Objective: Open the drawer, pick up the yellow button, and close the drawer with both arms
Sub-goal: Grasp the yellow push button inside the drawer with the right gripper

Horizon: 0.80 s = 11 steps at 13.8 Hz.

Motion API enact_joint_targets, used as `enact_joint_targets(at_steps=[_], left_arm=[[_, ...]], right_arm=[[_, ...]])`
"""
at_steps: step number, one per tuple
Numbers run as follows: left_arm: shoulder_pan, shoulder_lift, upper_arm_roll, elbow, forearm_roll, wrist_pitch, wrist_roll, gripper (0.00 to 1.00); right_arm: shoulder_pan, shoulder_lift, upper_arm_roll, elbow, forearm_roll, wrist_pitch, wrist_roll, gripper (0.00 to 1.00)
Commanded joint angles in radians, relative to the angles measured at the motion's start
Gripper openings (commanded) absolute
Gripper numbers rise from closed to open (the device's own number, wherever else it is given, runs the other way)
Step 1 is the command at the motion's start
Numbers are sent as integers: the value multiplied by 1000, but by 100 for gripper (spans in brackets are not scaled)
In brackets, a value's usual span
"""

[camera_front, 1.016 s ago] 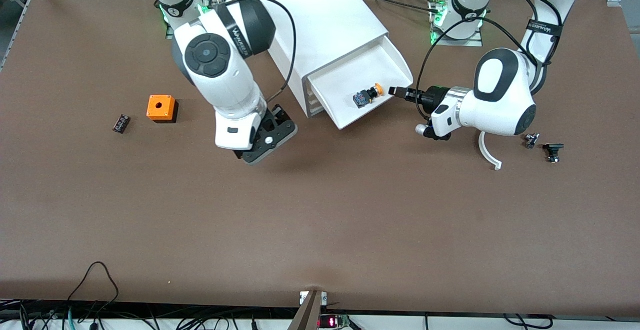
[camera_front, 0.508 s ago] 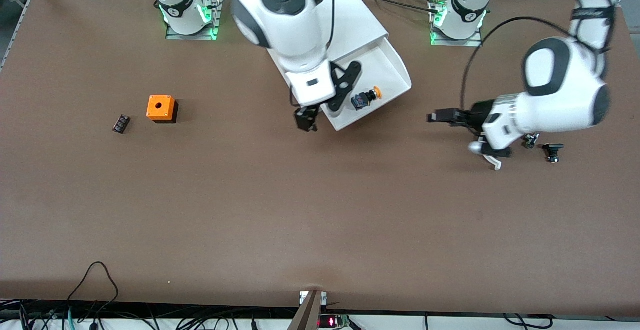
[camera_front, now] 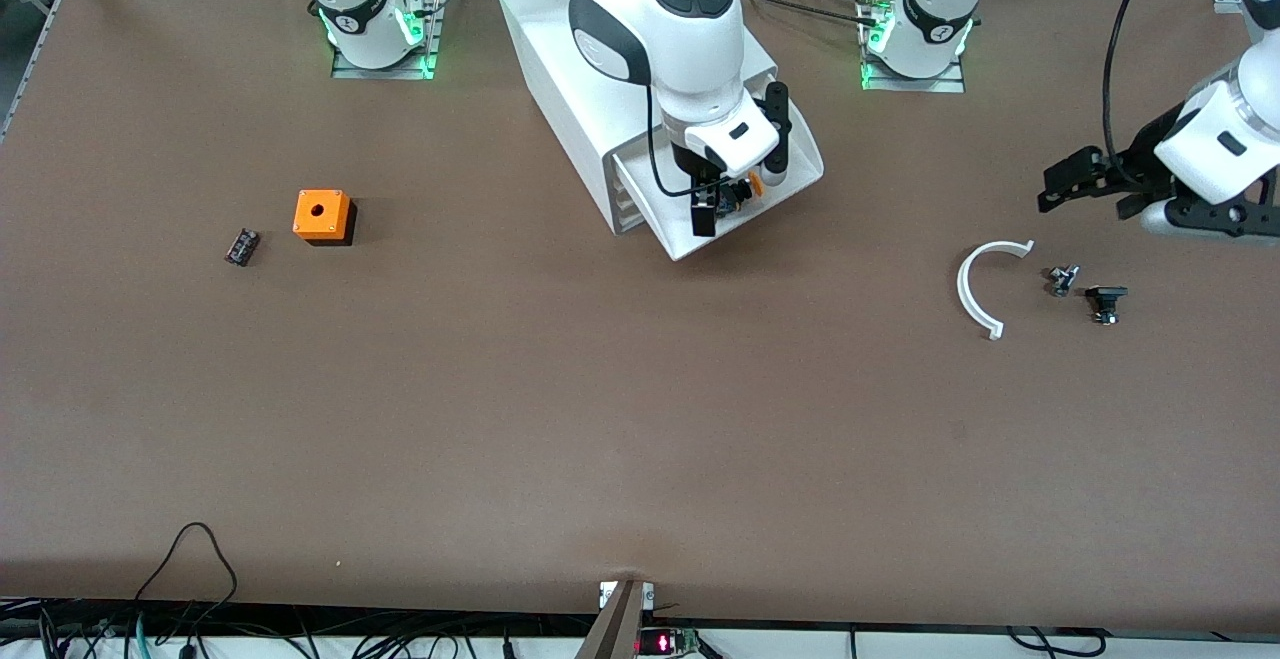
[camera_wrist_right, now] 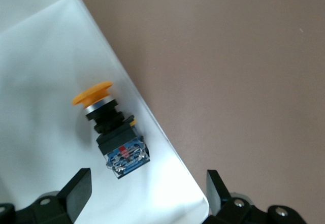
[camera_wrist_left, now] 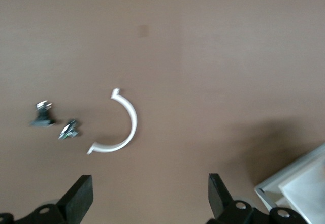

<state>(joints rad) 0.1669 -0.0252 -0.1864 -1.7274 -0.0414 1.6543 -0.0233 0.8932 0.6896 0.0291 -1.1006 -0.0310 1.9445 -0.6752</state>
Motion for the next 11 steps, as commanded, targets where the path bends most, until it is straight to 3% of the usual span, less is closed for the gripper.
enact_joint_targets(at_steps=[1, 11], left_arm=[[-23, 14, 21, 14, 43, -22, -57, 100], [-12, 25, 24, 23, 20, -36, -55, 100]], right_arm=[[1, 21, -8, 41, 0, -58, -130, 100], [24, 65, 12, 44, 0, -46, -184, 99]])
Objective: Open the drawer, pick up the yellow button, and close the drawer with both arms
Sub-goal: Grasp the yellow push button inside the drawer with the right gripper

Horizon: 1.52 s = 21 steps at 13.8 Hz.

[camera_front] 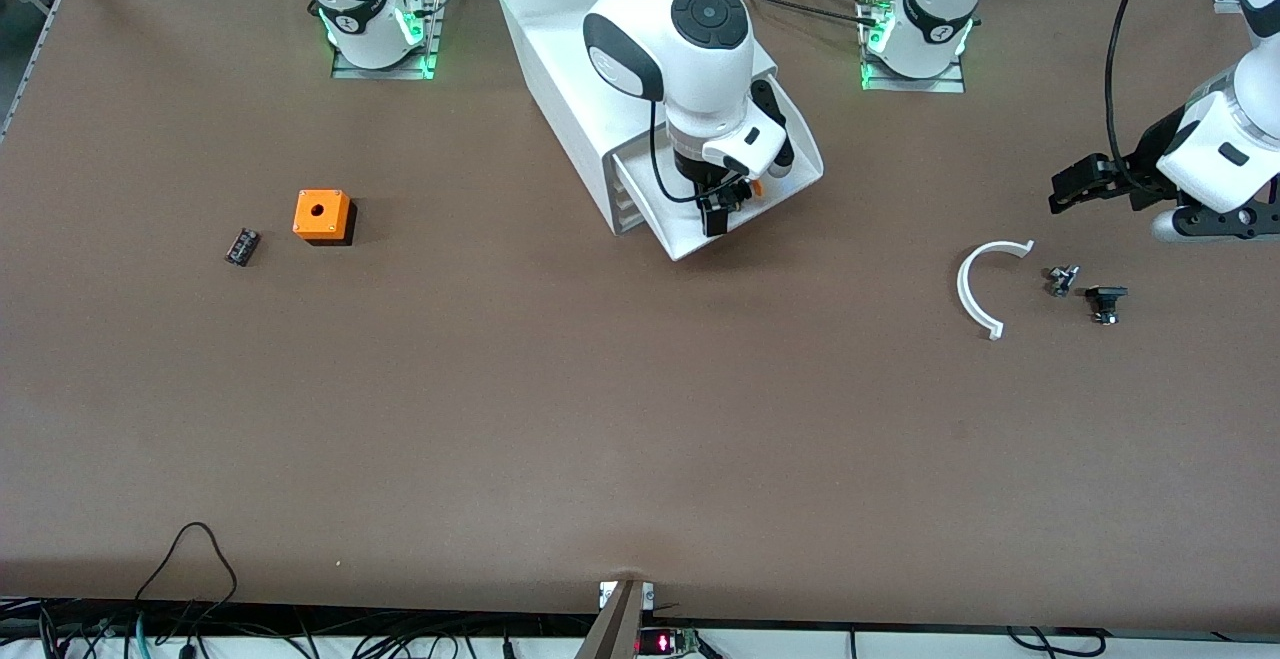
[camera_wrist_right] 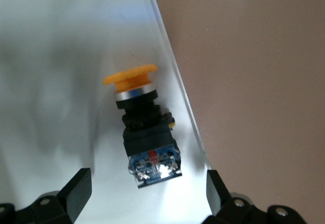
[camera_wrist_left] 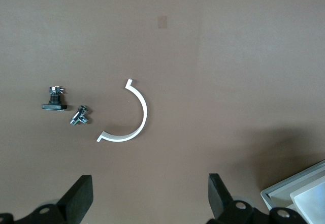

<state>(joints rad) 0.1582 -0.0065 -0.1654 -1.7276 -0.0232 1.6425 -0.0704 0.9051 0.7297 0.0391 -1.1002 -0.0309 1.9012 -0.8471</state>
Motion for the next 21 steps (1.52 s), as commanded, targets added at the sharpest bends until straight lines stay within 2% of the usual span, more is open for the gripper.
enact_joint_targets(at_steps=[1, 4, 9, 14, 16, 18, 21], left_arm=[[-2, 7, 3, 23, 2, -24, -6, 100], [-2, 7, 3, 23, 2, -26, -8, 100], [-3, 7, 3, 25, 2, -26, -6, 100], [-3, 8, -5, 37, 2, -27, -8, 100], [-6, 13, -8, 39, 2, -27, -6, 100], [-12, 14, -11, 46, 2, -27, -9, 100], [-19, 48, -14, 103, 0, -72, -11, 100]], right_arm=[[18, 25, 1, 43, 0, -2, -12, 98], [26, 25, 1, 45, -1, -1, -13, 94], [54, 27, -4, 45, -12, -2, -13, 52], [49, 11, -16, 46, -12, -46, -9, 24], [23, -48, -31, 53, -6, -50, -7, 18], [-24, -111, -48, 45, 0, -51, 78, 18], [-142, -212, -48, -39, 5, -42, 161, 18]])
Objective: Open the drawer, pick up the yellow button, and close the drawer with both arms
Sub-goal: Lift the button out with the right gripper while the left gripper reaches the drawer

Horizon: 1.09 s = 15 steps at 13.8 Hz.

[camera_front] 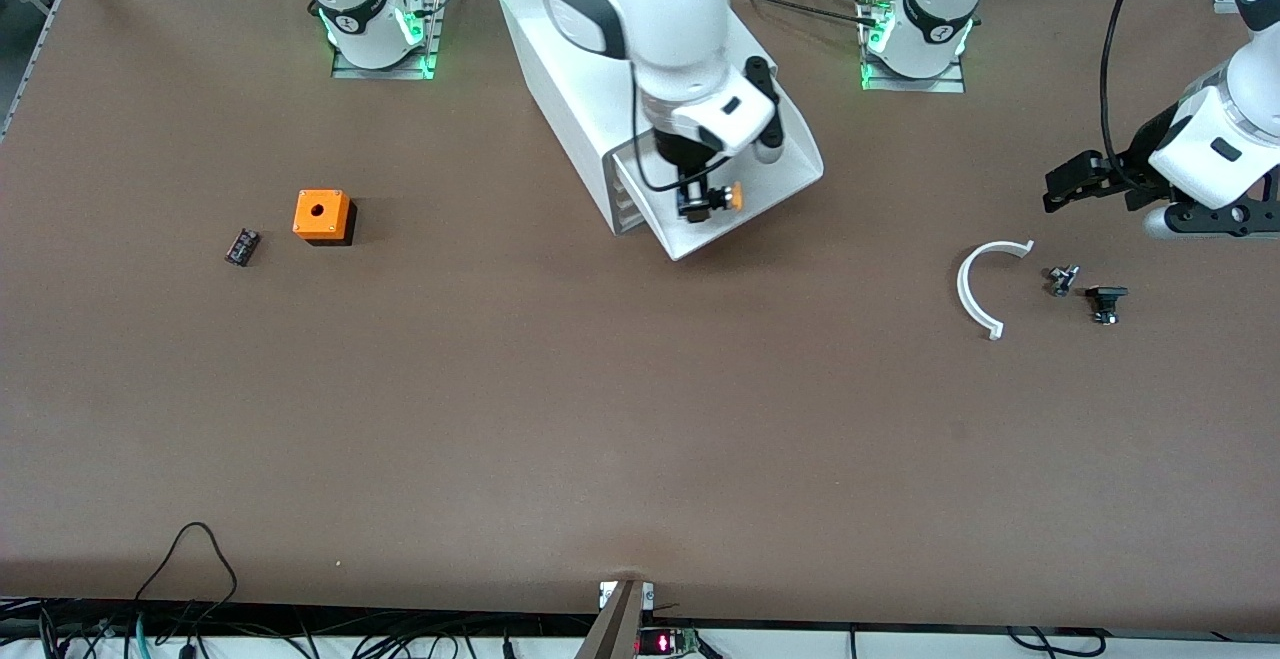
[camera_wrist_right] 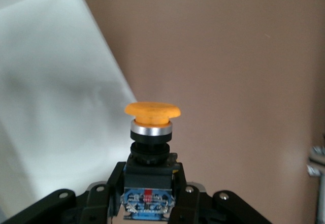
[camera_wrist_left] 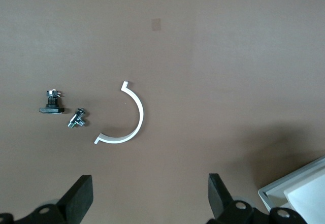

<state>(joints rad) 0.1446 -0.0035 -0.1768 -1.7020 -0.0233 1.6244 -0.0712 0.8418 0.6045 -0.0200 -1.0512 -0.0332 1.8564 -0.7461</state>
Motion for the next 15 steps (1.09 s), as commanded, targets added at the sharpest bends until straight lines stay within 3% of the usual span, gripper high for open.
enact_joint_targets(at_steps=[1, 4, 6, 9, 12, 15], left_arm=[[-5, 57, -3, 87, 0, -55, -9, 100], [-22, 65, -59, 55, -58, 0, -25, 100], [-37, 66, -127, -45, -58, 151, -135, 100], [-97, 89, -151, -172, -58, 342, -277, 100], [-121, 100, -197, -299, -56, 517, -433, 100], [-169, 109, -216, -321, -56, 531, -530, 100]], right_arm=[[-128, -129, 9, -148, 10, 9, 112, 18], [-306, -222, 11, -311, 30, 44, 223, 19], [-429, -232, 11, -346, 82, 44, 306, 19], [-548, -233, 11, -430, 99, 38, 408, 19], [-650, -232, 9, -536, 61, 47, 569, 19], [-768, -213, 11, -625, -39, 134, 548, 19]])
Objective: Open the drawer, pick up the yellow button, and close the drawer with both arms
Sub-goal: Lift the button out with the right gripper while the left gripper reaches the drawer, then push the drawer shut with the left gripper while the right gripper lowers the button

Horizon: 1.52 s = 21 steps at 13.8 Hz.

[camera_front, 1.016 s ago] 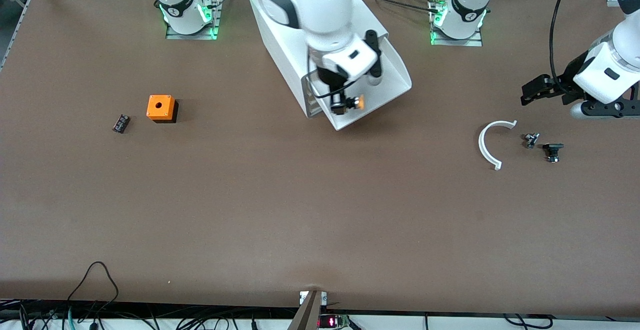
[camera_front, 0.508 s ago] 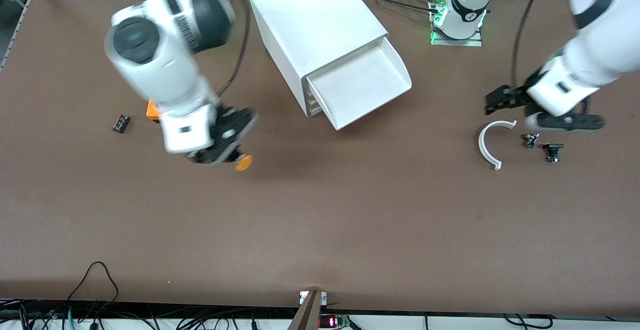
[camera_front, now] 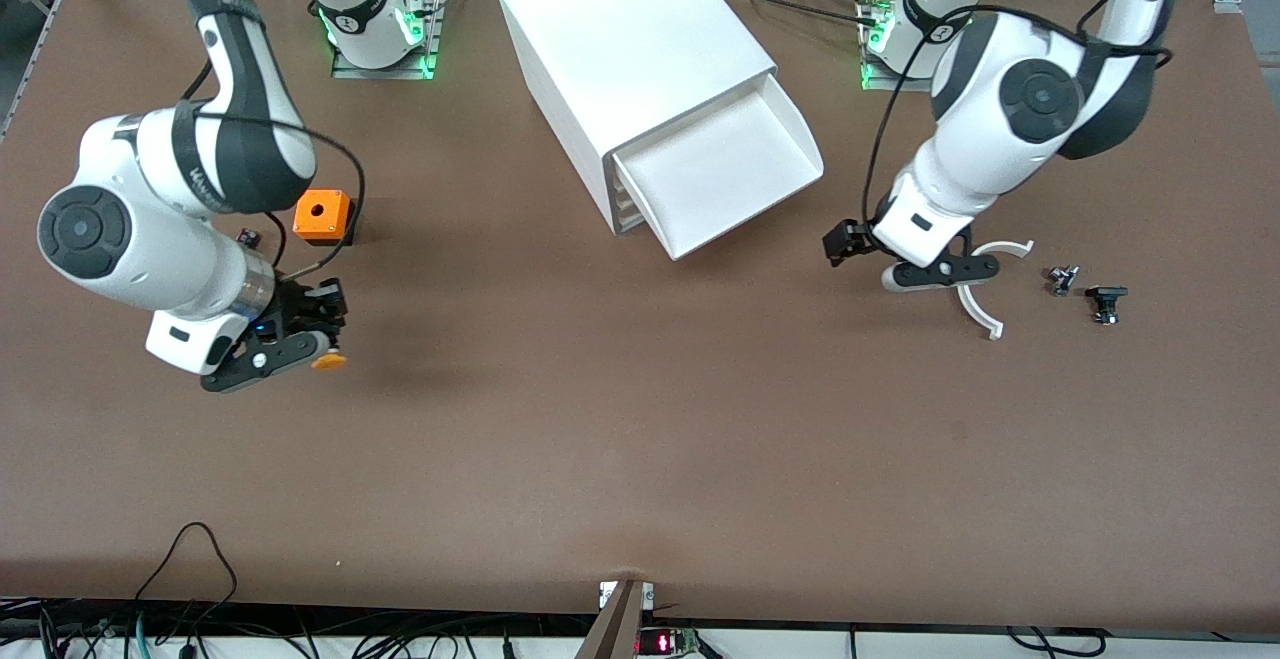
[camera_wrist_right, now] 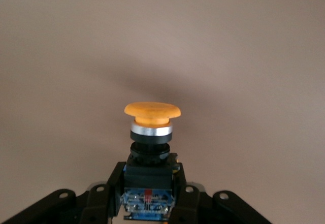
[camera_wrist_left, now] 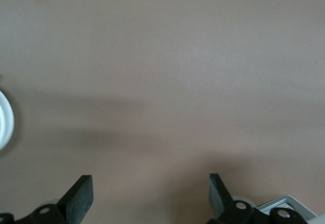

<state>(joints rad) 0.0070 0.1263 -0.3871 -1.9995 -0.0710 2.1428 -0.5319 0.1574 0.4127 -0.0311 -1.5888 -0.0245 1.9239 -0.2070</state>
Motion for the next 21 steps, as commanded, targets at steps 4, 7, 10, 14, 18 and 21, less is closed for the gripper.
enact_joint_targets(at_steps=[4, 7, 10, 14, 18, 21], left_arm=[[-76, -14, -76, -140, -9, 130, -207, 100], [-76, -14, -145, -194, -19, 170, -264, 100], [-76, -28, -268, -211, -19, 157, -373, 100], [-76, -33, -417, -220, -21, 157, -574, 100], [0, -33, -382, -208, -23, 157, -515, 100], [54, -60, -213, -173, -15, 126, -175, 100]], right_arm=[[-156, 12, 22, -221, -55, 268, -74, 19], [-159, 86, 22, -322, -54, 473, -94, 19], [-174, 118, 22, -408, -54, 627, -109, 19], [-180, 111, 28, -399, -41, 607, -100, 100], [-177, 60, 75, -145, -31, 168, 64, 100], [-174, 57, 83, 27, -29, -33, 80, 100]])
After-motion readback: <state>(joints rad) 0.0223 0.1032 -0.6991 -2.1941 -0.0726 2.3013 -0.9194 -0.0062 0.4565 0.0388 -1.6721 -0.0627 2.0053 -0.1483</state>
